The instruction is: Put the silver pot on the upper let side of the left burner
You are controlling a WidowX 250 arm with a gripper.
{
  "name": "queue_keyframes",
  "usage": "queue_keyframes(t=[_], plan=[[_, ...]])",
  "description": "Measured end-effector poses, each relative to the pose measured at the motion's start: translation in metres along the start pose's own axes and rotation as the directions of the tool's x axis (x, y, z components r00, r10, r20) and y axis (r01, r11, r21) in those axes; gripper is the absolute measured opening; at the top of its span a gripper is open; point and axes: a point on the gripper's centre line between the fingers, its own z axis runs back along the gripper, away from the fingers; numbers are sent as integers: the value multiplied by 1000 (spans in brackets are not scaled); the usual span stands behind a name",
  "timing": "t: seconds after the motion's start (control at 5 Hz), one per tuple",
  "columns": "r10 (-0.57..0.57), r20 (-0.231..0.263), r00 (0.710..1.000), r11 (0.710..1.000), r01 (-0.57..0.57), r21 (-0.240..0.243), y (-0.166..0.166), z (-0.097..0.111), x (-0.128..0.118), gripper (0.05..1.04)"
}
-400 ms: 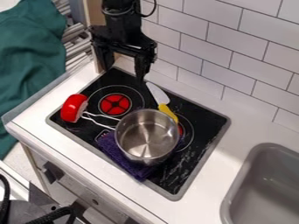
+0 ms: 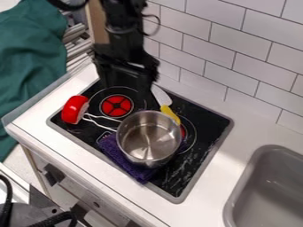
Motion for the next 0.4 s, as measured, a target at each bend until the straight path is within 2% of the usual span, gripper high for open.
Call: queue_keyframes(t=[0.2,0.4], plan=[[-10,14,1000,1000,10,-10,-17,5,-6,1011],[-5,24,1000,1000,5,-22,-47,17,-25,1011]])
